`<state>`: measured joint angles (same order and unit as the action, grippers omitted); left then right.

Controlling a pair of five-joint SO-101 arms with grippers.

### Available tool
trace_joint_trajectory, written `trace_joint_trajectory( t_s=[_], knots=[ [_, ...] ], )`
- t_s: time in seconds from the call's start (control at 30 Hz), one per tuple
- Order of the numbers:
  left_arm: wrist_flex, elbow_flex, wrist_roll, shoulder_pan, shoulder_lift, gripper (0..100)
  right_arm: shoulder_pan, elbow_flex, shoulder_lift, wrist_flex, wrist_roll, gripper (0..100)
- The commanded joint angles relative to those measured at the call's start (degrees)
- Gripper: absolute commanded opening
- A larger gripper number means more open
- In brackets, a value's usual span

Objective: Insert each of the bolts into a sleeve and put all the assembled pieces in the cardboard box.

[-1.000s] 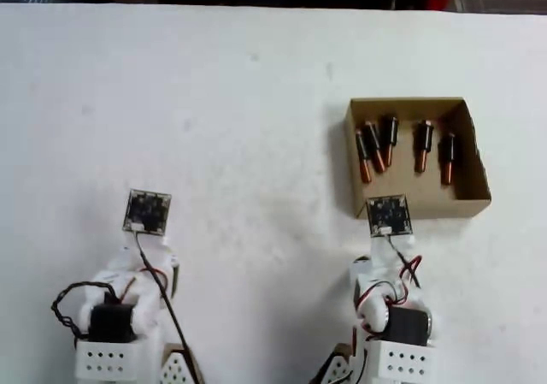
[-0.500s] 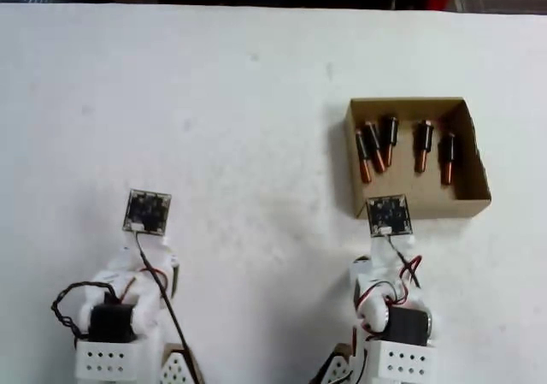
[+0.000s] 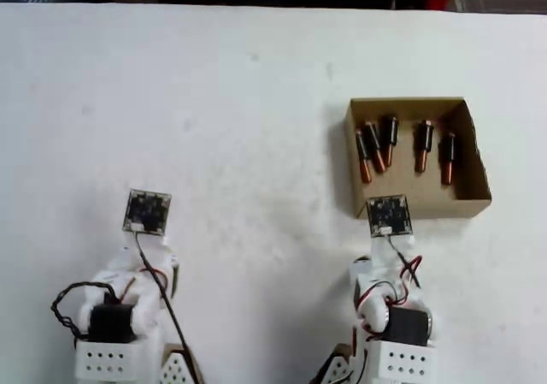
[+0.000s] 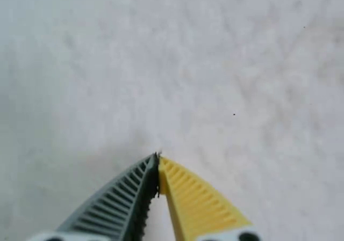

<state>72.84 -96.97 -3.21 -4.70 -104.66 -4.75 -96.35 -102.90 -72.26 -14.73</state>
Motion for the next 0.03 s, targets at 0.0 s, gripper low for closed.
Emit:
trace_joint_trajectory(
  t_s=[0.0],
  knots=[
    [0.79,0.0,0.26,0.48,0.04,2,-0.75,-0.53,-0.22,-0.4,-0.18,1.7]
  ],
)
